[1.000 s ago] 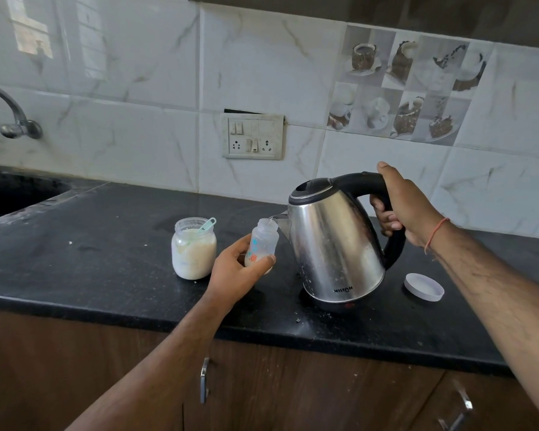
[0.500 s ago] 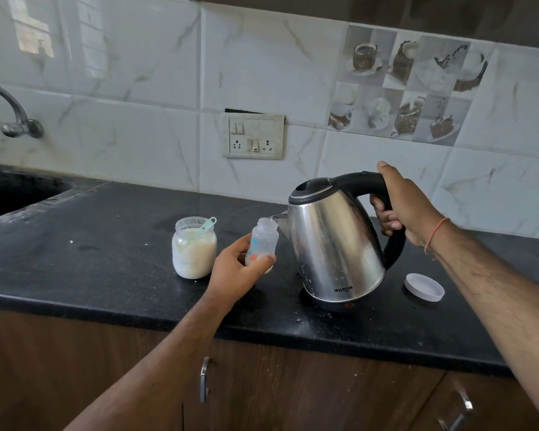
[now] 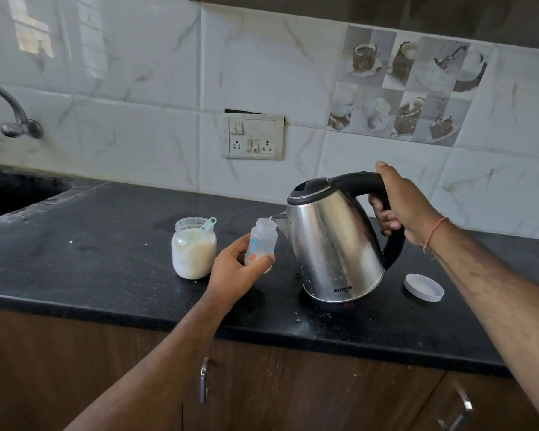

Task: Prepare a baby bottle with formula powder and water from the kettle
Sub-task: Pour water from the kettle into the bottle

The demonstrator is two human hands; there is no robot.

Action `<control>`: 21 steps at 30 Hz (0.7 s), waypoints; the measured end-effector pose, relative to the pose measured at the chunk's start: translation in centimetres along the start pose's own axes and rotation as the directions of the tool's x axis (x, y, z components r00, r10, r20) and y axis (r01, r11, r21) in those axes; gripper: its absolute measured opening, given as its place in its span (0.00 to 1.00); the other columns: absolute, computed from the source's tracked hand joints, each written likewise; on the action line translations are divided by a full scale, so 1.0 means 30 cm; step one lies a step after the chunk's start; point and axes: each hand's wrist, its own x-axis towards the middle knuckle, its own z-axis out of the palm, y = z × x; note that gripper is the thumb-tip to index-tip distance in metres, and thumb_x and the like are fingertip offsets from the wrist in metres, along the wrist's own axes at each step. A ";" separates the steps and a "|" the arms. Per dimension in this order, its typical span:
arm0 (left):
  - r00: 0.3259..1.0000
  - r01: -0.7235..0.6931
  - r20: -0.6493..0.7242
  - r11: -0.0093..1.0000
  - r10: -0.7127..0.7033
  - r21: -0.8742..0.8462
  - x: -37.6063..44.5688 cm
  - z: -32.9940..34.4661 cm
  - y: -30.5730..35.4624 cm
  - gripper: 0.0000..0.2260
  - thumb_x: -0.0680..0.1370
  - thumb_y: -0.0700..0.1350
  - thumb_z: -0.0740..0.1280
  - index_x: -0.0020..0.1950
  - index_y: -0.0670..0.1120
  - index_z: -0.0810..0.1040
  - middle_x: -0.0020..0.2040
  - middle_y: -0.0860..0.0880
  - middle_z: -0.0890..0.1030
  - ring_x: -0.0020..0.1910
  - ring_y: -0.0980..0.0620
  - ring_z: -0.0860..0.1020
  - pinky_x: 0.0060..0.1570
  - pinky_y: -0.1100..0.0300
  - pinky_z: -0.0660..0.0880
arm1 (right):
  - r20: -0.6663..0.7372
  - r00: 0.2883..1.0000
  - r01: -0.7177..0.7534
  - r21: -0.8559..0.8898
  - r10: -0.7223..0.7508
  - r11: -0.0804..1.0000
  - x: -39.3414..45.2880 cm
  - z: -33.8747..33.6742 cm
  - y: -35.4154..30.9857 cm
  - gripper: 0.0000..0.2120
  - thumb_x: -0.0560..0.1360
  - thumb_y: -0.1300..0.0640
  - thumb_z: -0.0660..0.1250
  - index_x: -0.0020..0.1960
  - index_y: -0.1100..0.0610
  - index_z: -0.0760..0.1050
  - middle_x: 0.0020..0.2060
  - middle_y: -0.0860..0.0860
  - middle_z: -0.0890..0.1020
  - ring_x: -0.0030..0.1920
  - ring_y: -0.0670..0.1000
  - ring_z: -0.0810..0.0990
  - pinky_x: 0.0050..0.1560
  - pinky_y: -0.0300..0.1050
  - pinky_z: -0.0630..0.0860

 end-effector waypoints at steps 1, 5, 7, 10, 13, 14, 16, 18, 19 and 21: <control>1.000 -0.002 -0.002 1.000 0.002 -0.001 0.000 0.000 -0.001 0.17 0.77 0.46 0.79 0.65 0.58 0.84 0.50 0.58 0.89 0.49 0.56 0.87 0.49 0.63 0.82 | 0.000 1.000 0.000 0.000 0.000 1.000 0.000 0.000 0.000 0.34 0.84 0.33 0.52 0.28 0.55 0.65 0.23 0.53 0.59 0.23 0.52 0.55 0.31 0.46 0.62; 1.000 -0.010 -0.003 1.000 0.010 0.009 -0.002 0.000 0.002 0.16 0.77 0.46 0.79 0.62 0.61 0.84 0.50 0.57 0.89 0.48 0.57 0.86 0.51 0.62 0.83 | -0.007 1.000 -0.009 -0.006 0.009 1.000 0.000 0.001 -0.002 0.34 0.84 0.33 0.52 0.28 0.55 0.65 0.23 0.53 0.59 0.23 0.52 0.55 0.32 0.46 0.62; 1.000 -0.014 -0.004 1.000 0.014 0.007 -0.005 0.000 0.006 0.15 0.77 0.45 0.79 0.60 0.62 0.84 0.50 0.57 0.89 0.46 0.59 0.85 0.49 0.64 0.82 | -0.009 1.000 -0.012 -0.009 0.012 1.000 0.001 0.002 -0.003 0.34 0.83 0.33 0.52 0.28 0.55 0.65 0.23 0.53 0.59 0.23 0.52 0.55 0.32 0.46 0.62; 1.000 -0.017 -0.005 1.000 0.017 0.010 -0.006 0.001 0.009 0.15 0.77 0.45 0.79 0.59 0.62 0.84 0.49 0.57 0.89 0.44 0.61 0.84 0.47 0.66 0.82 | -0.006 1.000 -0.011 -0.013 0.011 1.000 0.003 0.000 -0.003 0.34 0.83 0.32 0.52 0.28 0.55 0.65 0.23 0.53 0.59 0.23 0.52 0.55 0.32 0.46 0.62; 1.000 -0.016 -0.002 1.000 0.016 0.006 -0.007 0.001 0.010 0.15 0.77 0.45 0.79 0.60 0.60 0.84 0.49 0.57 0.89 0.43 0.62 0.84 0.46 0.67 0.81 | -0.004 1.000 -0.010 -0.012 0.010 1.000 0.004 0.000 -0.002 0.34 0.83 0.32 0.52 0.28 0.55 0.65 0.23 0.53 0.59 0.23 0.52 0.55 0.32 0.46 0.63; 1.000 -0.015 0.000 1.000 0.015 0.003 -0.007 0.001 0.011 0.15 0.77 0.45 0.79 0.60 0.60 0.84 0.49 0.58 0.89 0.43 0.62 0.84 0.46 0.67 0.81 | -0.005 1.000 -0.009 -0.012 0.009 1.000 0.005 0.000 -0.002 0.34 0.83 0.32 0.52 0.28 0.55 0.65 0.23 0.53 0.59 0.23 0.52 0.55 0.32 0.46 0.63; 1.000 -0.013 0.006 1.000 0.013 0.005 -0.009 0.001 0.013 0.16 0.77 0.45 0.79 0.62 0.59 0.84 0.49 0.59 0.88 0.44 0.63 0.85 0.45 0.68 0.80 | -0.005 1.000 -0.009 -0.011 0.009 1.000 0.007 0.000 -0.001 0.34 0.83 0.32 0.52 0.28 0.54 0.65 0.23 0.53 0.59 0.23 0.52 0.56 0.32 0.46 0.63; 1.000 -0.015 0.005 1.000 0.015 0.004 -0.010 0.000 0.015 0.16 0.77 0.45 0.79 0.63 0.59 0.84 0.49 0.59 0.88 0.45 0.62 0.85 0.45 0.69 0.80 | -0.002 1.000 -0.009 -0.009 0.009 1.000 0.008 0.000 0.001 0.34 0.83 0.32 0.52 0.28 0.54 0.65 0.23 0.53 0.59 0.23 0.52 0.56 0.32 0.46 0.63; 1.000 -0.014 0.003 1.000 0.014 0.002 -0.010 0.000 0.015 0.16 0.77 0.45 0.79 0.62 0.59 0.84 0.49 0.59 0.88 0.45 0.62 0.85 0.45 0.69 0.80 | 0.000 1.000 -0.009 -0.008 0.009 1.000 0.008 0.000 0.001 0.34 0.83 0.32 0.52 0.28 0.54 0.65 0.23 0.53 0.59 0.23 0.52 0.56 0.32 0.46 0.63; 1.000 -0.015 0.004 1.000 0.015 -0.002 -0.011 0.001 0.017 0.16 0.77 0.45 0.79 0.61 0.61 0.83 0.50 0.59 0.88 0.45 0.62 0.85 0.45 0.69 0.80 | 0.000 1.000 -0.007 -0.009 0.007 1.000 0.008 0.001 0.001 0.34 0.83 0.32 0.52 0.28 0.54 0.66 0.23 0.53 0.59 0.23 0.52 0.56 0.32 0.46 0.63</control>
